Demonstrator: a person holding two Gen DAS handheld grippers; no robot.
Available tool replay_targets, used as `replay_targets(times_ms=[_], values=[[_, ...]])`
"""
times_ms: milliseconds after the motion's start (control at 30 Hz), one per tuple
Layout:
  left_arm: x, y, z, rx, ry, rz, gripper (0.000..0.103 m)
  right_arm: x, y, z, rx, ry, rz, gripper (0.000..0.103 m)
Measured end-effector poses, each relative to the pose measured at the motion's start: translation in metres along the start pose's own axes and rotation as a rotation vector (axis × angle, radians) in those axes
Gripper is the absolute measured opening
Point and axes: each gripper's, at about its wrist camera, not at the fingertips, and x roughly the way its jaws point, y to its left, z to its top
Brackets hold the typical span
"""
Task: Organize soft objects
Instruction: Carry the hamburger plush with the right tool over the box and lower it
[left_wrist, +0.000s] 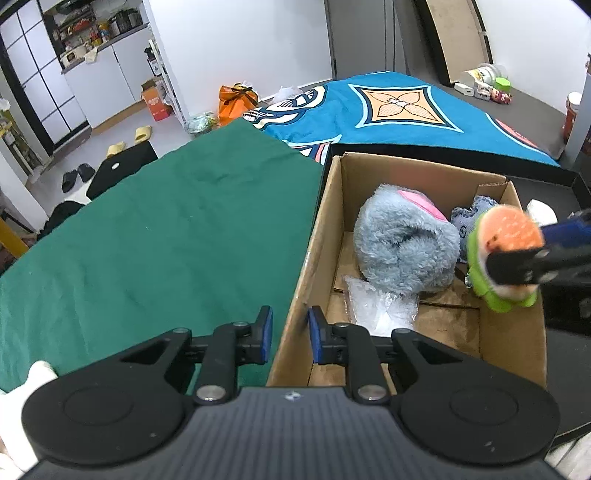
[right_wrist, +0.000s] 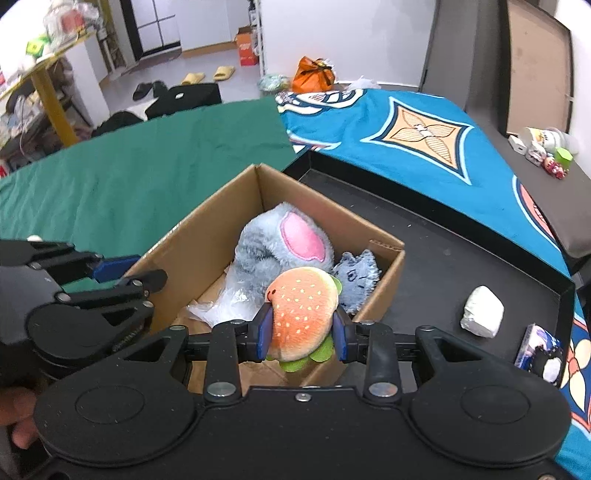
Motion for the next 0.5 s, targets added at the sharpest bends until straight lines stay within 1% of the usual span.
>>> replay_targets(times_ms=[233,300,333,433,500], values=[[0.003,0.005,0.000,-0.029,0.005,-0.030,0.020,0.020,0.008,0.000,-0.032,0.040,0.007,0.034],[0.004,0.007,0.000,-0.036,0.006,-0.036,0.020,0.025,0.010,-0.001,-0.039,0.053,0.005,0.035],[0.004,0.008,0.000,-0.039,0.007,-0.041,0.020,0.027,0.011,-0.001,-0.045,0.056,0.002,0.039],[0.006,0.010,0.001,-0.043,0.009,-0.053,0.020,0.028,0.018,-0.002,-0.101,0.053,-0.022,0.044],[0.007,0.011,0.001,-0.049,0.013,-0.058,0.020,0.029,0.020,-0.002,-0.115,0.059,-0.027,0.045]])
